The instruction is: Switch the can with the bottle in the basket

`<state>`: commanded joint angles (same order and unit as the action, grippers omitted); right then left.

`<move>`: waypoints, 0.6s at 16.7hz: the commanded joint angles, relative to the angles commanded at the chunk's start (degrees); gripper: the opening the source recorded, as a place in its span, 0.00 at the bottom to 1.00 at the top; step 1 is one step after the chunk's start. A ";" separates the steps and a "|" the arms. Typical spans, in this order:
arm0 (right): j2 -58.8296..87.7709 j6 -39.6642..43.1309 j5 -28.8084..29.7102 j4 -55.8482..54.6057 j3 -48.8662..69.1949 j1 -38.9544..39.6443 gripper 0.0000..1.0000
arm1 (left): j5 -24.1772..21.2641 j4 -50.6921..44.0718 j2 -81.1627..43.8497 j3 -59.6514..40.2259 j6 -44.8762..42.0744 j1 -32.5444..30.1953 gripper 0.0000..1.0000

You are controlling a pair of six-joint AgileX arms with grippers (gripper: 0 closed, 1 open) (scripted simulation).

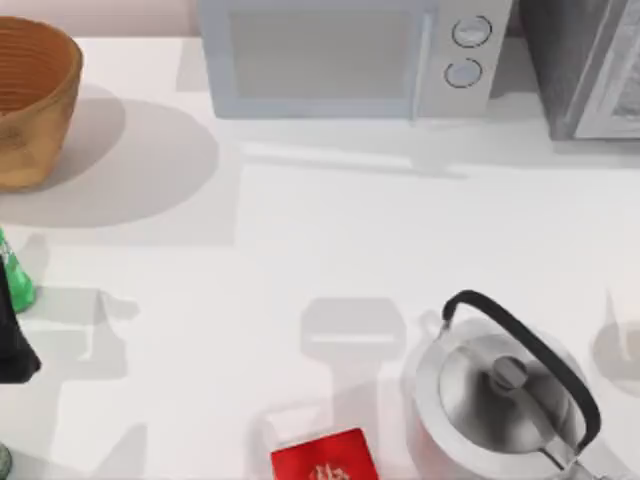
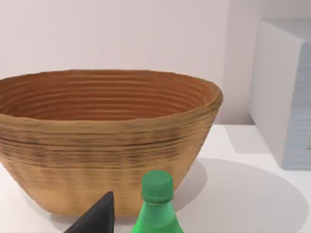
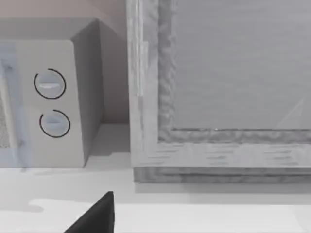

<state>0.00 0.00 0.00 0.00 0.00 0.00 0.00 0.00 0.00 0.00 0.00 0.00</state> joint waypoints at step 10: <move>0.00 0.00 0.00 0.00 0.00 0.00 1.00 | -1.10 -8.27 -20.17 -20.41 0.14 1.05 1.00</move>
<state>0.00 0.00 0.00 0.00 0.00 0.00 -1.10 -8.27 -20.17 -20.41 0.14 1.05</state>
